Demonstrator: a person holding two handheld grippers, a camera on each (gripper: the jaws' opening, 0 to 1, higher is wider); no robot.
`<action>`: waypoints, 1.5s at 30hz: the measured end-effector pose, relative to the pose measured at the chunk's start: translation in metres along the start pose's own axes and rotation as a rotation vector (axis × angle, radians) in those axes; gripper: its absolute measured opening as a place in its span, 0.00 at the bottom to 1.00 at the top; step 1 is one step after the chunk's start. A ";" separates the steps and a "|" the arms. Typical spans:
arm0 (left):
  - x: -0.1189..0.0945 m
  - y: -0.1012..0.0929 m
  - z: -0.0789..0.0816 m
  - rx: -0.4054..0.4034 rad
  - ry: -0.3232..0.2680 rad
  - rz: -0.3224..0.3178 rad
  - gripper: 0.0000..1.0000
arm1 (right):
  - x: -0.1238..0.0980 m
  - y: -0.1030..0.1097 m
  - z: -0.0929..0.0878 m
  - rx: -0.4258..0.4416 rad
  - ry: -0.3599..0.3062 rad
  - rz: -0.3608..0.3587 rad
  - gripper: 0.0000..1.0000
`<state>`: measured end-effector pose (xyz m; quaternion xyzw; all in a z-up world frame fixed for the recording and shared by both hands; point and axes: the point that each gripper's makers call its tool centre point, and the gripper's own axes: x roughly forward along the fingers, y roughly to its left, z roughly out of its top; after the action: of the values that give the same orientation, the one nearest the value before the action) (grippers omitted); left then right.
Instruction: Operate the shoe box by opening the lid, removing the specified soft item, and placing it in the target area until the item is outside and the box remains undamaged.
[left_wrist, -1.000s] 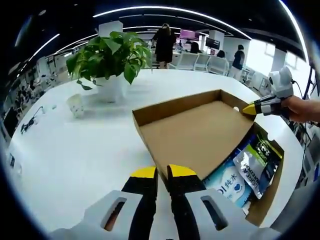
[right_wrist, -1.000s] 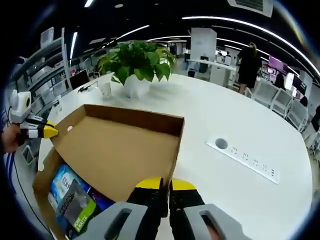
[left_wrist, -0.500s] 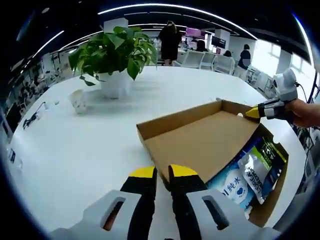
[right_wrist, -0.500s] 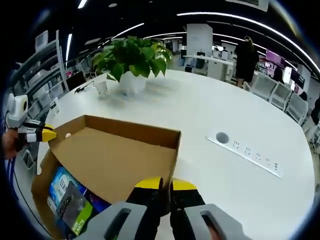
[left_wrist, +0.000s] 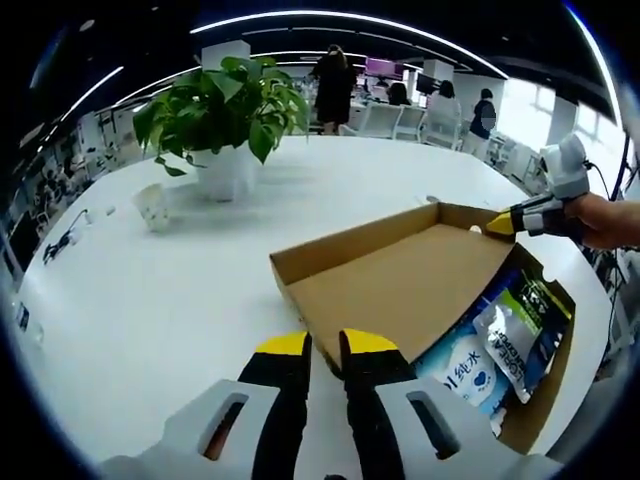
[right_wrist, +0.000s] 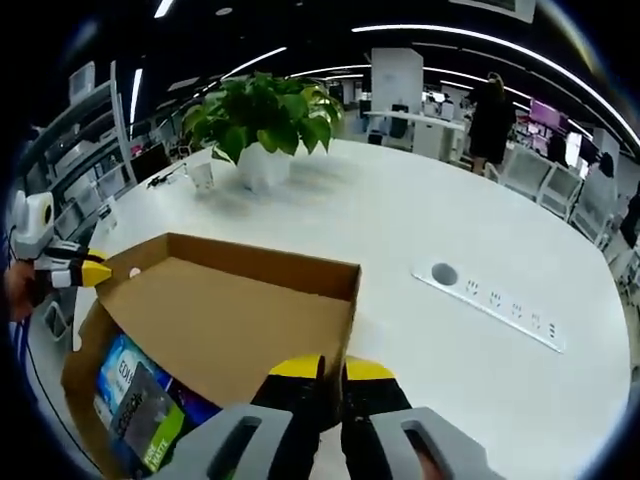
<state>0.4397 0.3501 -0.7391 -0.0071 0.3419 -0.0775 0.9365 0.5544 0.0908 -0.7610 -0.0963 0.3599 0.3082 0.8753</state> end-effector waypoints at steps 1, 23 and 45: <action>0.000 0.000 0.000 -0.001 0.000 0.001 0.10 | 0.000 0.000 -0.001 0.002 0.003 -0.002 0.01; -0.044 -0.009 0.000 0.011 -0.070 -0.013 0.10 | -0.057 0.001 -0.021 0.083 -0.041 -0.017 0.06; -0.057 -0.112 -0.022 0.049 -0.057 -0.225 0.24 | -0.130 0.020 -0.084 0.214 -0.120 -0.014 0.14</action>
<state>0.3667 0.2490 -0.7126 -0.0249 0.3101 -0.1901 0.9312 0.4223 0.0122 -0.7312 0.0138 0.3369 0.2670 0.9028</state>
